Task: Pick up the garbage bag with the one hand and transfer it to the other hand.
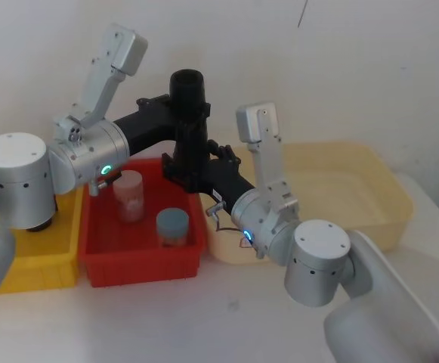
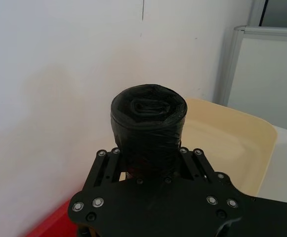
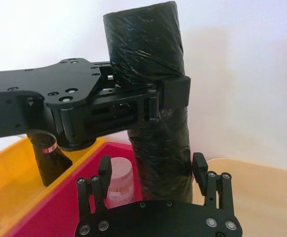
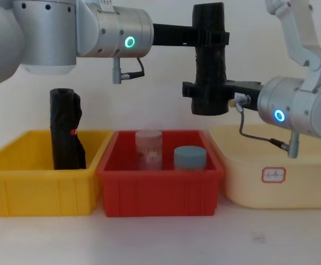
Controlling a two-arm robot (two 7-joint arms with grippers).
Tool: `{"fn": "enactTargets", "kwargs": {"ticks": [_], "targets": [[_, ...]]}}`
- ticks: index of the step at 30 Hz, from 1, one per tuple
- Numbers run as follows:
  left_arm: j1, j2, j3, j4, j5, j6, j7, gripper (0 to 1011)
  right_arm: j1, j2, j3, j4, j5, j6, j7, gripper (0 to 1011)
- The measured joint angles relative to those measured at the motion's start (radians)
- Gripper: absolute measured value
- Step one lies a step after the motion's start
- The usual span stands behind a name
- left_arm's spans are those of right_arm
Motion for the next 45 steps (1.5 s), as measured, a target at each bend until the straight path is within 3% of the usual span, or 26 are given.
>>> {"fn": "enactTargets", "kwargs": {"ticks": [14,20,30,42,45], "targets": [[0.000,0.000,0.000,0.000,0.000,0.000,0.000,443,0.029,-0.030,0.007,0.057,0.018,-0.006,0.015,962],[0.000,0.000,0.000,0.000,0.000,0.000,0.000,445,0.035,-0.036,0.009,0.070,0.022,-0.008,0.017,824],[0.000,0.000,0.000,0.000,0.000,0.000,0.000,445,0.042,-0.043,0.010,0.085,0.026,-0.010,0.020,499],[0.000,0.000,0.000,0.000,0.000,0.000,0.000,443,0.045,-0.046,0.011,0.090,0.027,-0.012,0.021,499],[0.000,0.000,0.000,0.000,0.000,0.000,0.000,531,0.045,-0.045,0.010,0.090,0.028,-0.011,0.022,499]]}}
